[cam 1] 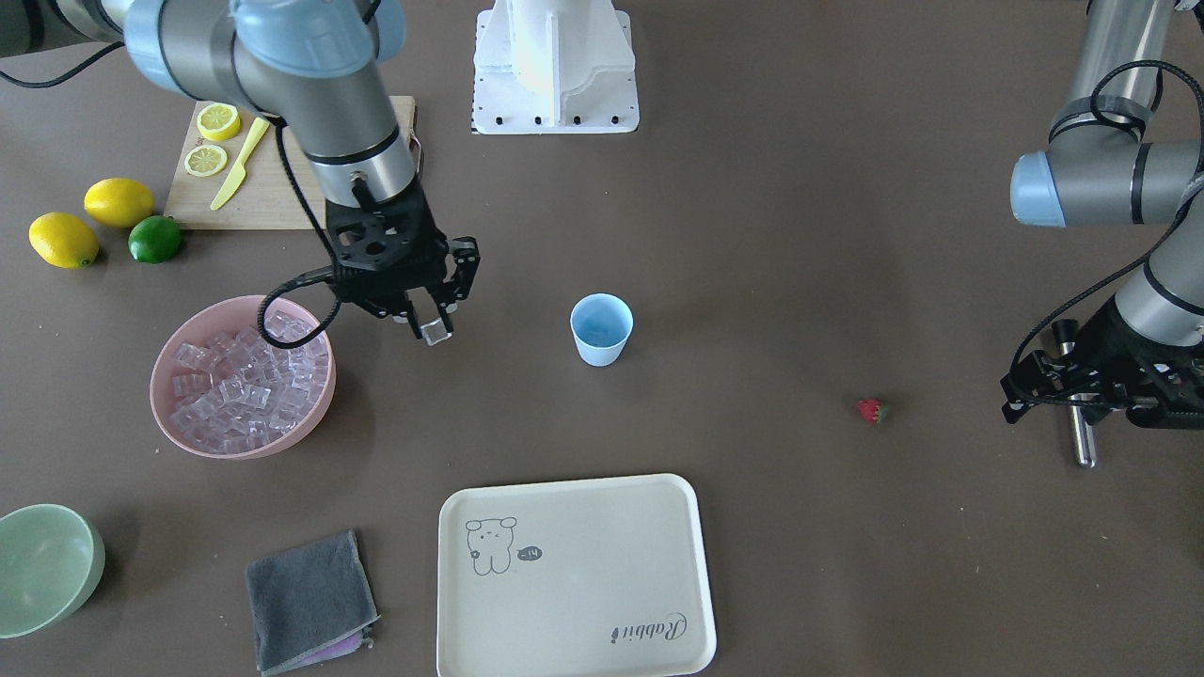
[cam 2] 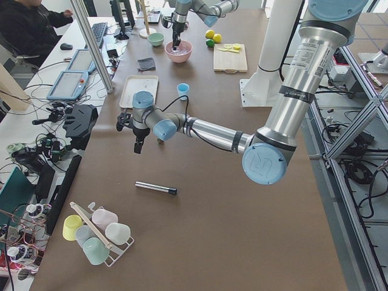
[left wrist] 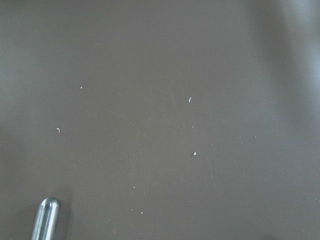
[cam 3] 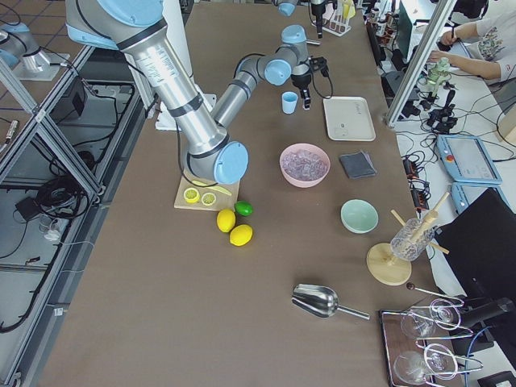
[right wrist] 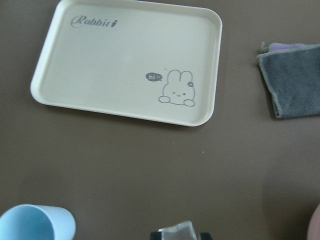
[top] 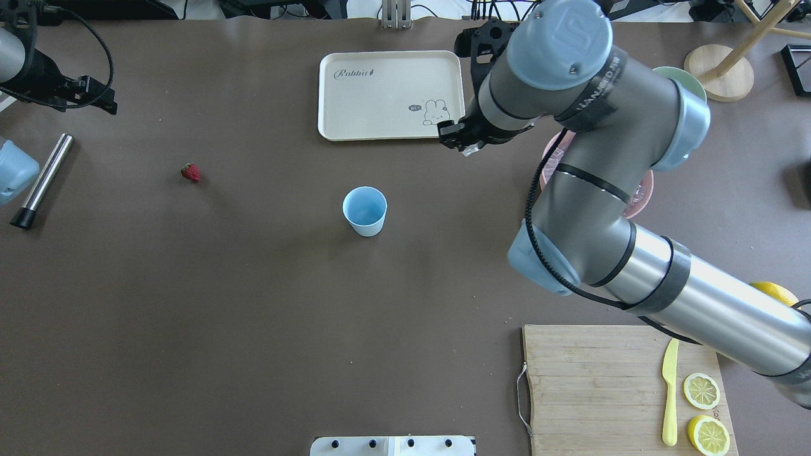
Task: Mash ice and strawberries in cup
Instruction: 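Carry the ice cube over the light-blue cup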
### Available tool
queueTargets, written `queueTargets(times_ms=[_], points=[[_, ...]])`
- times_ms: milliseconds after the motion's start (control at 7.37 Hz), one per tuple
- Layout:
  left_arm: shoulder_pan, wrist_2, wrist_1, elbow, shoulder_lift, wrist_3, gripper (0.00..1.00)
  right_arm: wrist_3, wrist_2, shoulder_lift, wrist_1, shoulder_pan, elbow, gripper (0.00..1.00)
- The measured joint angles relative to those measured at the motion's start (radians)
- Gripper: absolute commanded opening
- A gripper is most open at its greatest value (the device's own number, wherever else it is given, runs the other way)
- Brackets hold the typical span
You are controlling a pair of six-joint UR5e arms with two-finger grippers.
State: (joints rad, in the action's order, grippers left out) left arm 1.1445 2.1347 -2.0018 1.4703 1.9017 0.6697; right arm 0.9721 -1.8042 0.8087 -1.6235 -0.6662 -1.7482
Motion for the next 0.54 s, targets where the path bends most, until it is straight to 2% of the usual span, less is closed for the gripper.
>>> queueTargets(times_ms=[271,543], points=[[-0.001,0.0,0.0,-0.003,0.0,-0.001,0.98,0.154,0.12,-0.156,-0.035,0.126,0.092,0.0],[-0.003,-0.002,-0.001,-0.006,0.0,-0.002,0.98,0.21,0.174,-0.221,-0.035,0.183,0.151,0.0]])
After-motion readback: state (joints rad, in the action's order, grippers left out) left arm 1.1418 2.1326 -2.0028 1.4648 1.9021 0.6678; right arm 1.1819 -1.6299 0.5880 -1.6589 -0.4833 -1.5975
